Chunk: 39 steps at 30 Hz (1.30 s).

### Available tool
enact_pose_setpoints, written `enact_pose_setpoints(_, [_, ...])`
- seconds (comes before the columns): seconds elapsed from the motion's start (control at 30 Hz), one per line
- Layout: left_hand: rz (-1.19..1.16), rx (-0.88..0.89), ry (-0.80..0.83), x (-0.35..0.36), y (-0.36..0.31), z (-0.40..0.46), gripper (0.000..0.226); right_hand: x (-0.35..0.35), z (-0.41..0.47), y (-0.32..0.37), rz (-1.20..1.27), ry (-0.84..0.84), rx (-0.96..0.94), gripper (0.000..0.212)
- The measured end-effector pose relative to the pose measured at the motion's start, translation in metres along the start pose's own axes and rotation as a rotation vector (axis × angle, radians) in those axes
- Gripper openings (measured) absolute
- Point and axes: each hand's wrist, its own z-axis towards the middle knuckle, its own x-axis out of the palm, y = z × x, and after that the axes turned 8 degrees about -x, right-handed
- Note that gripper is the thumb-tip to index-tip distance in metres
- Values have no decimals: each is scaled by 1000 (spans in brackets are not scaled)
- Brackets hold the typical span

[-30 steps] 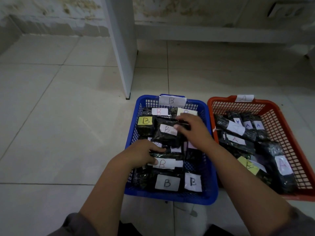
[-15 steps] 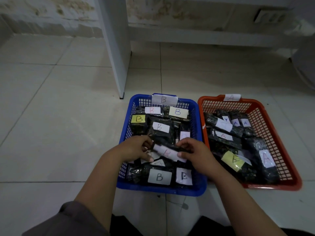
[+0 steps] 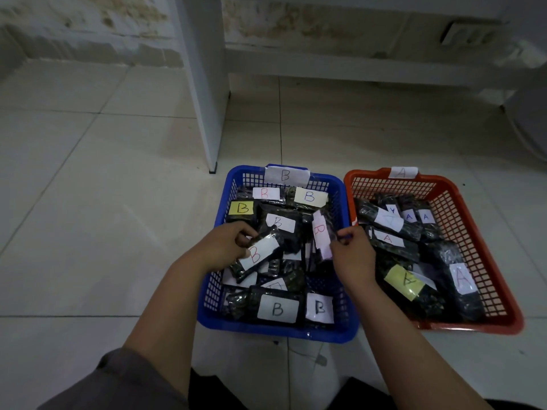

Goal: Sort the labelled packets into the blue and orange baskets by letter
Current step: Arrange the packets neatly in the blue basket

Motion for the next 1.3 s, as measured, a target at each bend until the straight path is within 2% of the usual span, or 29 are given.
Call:
enact_pose_setpoints(0.2, [-71,12,-75,-11,5,1,31,15,5,9,42,-25,-3,16])
enact_pose_setpoints(0.33, [51,97,-173,-13,1,8,31,11,1,11,101,-40,-62,19])
enact_pose_setpoints(0.53, [372,104,-87,16,-4,19,39,1,1,2,104,49,-125,22])
enact_pose_setpoints(0.6, [411,93,-152,25,-4,22,39,2,1,-1,92,83,-149,21])
enact_pose_setpoints(0.73, [544,121,-395,32,4,25,28,4,3,-7,38,133,-204,18])
enact_pose_setpoints(0.8, [594,75,-420,37,8,25,25,1,5,-5,55,123,-207,17])
enact_pose_setpoints(0.9, [596,17,-324,36,9,21,24,-9,12,0,62,134,-212,25])
enact_pose_setpoints(1.03, [497,33,-222,32,-2,1,30,-17,23,3,11,330,-223,30])
enact_pose_setpoints(1.1, [495,85,-143,45,-10,-13,36,-18,28,7,-50,377,-244,29])
enact_pose_setpoints(1.2, [724,149,-2,71,-14,-23,51,-13,33,9,-113,413,-268,25])
enact_pose_setpoints(1.3, [847,169,-15,75,-12,-21,58,1,35,1,-235,458,-289,28])
